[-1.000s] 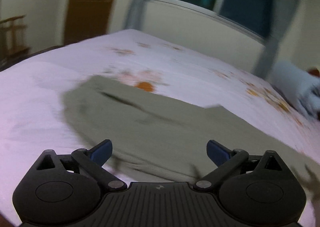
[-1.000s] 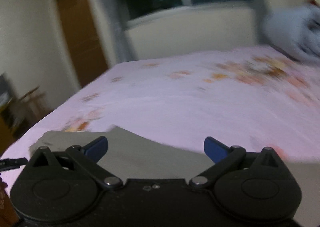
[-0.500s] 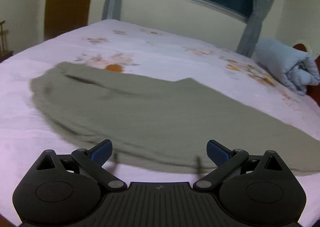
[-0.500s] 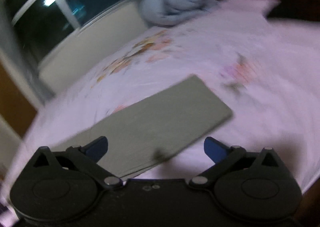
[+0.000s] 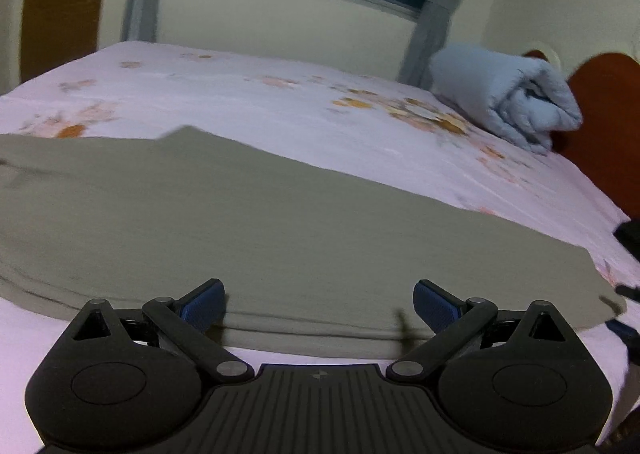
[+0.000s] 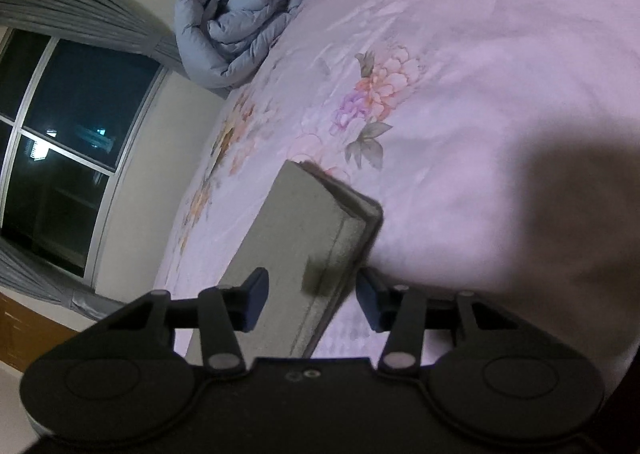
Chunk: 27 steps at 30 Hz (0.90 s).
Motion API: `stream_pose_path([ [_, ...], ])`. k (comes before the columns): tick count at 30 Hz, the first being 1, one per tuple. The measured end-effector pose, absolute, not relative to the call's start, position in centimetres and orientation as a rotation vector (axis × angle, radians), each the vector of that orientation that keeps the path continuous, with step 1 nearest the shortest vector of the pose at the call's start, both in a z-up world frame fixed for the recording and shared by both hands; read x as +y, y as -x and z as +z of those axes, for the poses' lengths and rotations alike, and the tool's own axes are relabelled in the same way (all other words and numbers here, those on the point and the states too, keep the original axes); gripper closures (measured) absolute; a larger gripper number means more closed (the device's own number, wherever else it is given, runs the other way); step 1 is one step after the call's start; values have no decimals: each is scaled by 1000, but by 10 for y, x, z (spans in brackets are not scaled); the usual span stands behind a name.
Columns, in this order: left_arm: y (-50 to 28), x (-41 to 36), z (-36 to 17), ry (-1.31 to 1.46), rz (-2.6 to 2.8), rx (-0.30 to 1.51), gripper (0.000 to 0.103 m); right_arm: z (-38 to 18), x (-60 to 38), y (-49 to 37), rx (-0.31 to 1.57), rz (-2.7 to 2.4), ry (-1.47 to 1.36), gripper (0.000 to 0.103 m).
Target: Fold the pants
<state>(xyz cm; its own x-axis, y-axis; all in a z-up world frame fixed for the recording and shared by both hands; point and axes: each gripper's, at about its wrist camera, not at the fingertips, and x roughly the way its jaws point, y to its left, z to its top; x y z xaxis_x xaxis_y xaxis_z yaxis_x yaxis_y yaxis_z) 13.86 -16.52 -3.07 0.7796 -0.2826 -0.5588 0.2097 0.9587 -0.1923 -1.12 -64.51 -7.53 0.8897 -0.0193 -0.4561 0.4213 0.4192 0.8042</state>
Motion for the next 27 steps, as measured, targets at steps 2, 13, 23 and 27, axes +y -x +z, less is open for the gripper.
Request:
stream_pose_path([
  [2,-132,-191,-34,84,-275,609,3,-76,-649,13,412,-284,-1114,64],
  [13,-139,-218,-40,12,-318,675,2,-74,-676,27,383,-288,-1130,89],
  [23,-145,-228,-42,-74,-344,700,0,-85,-662,27,385,-256,-1188,90],
  [27,-141,-211,-28,3,-275,643,0,-73,-660,18,395,-263,-1132,96],
])
